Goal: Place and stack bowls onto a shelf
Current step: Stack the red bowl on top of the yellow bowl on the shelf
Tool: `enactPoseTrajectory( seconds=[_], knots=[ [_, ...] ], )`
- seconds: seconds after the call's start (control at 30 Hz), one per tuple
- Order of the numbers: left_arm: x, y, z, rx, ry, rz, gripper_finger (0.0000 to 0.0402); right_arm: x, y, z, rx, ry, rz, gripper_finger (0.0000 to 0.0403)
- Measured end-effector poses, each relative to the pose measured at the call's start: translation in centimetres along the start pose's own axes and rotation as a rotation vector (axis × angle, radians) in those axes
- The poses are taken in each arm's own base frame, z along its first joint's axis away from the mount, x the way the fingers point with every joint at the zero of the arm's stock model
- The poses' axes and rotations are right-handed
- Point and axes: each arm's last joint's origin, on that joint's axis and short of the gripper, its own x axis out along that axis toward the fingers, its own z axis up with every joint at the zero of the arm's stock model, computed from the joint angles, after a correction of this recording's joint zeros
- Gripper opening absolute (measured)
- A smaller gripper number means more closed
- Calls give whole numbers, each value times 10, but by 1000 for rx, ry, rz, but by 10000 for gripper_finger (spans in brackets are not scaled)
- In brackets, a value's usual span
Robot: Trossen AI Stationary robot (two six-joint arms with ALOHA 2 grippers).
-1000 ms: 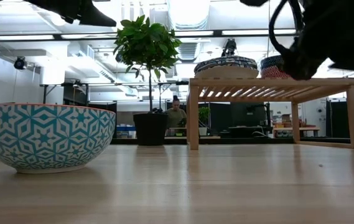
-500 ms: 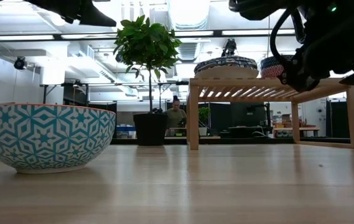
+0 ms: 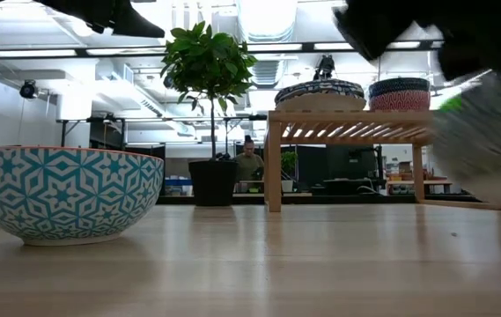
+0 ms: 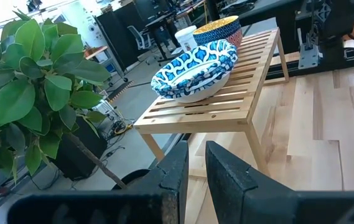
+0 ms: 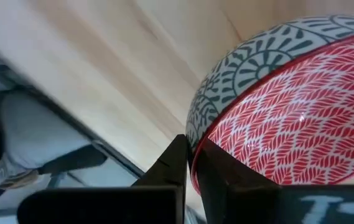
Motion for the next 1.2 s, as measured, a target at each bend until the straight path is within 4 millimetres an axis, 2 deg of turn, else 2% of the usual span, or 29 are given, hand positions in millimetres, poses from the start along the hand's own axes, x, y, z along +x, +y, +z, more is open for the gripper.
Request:
enactPoseTrajectory(
  seconds=[0.23, 0.5, 0.7, 1.0, 1.1, 1.2],
  knots=[
    [0, 0, 0, 0, 0, 0, 38, -58, 20, -1, -200, -286, -23, 13],
    [0, 0, 0, 0, -1, 0, 38, -130, 17, -16, -435, -553, -245, 12],
    [0, 0, 0, 0, -1, 0, 38, -175, -4, -10, -479, -674, -343, 12],
    [0, 0, 0, 12, 0, 0, 38, -235, -53, 21, -558, -764, -427, 12],
    [0, 0, 0, 22, 0, -1, 38, -249, -69, 29, -666, -769, -550, 12],
    [0, 0, 0, 22, 0, -1, 38, -261, -85, 35, -713, -772, -805, 12]
  ],
)
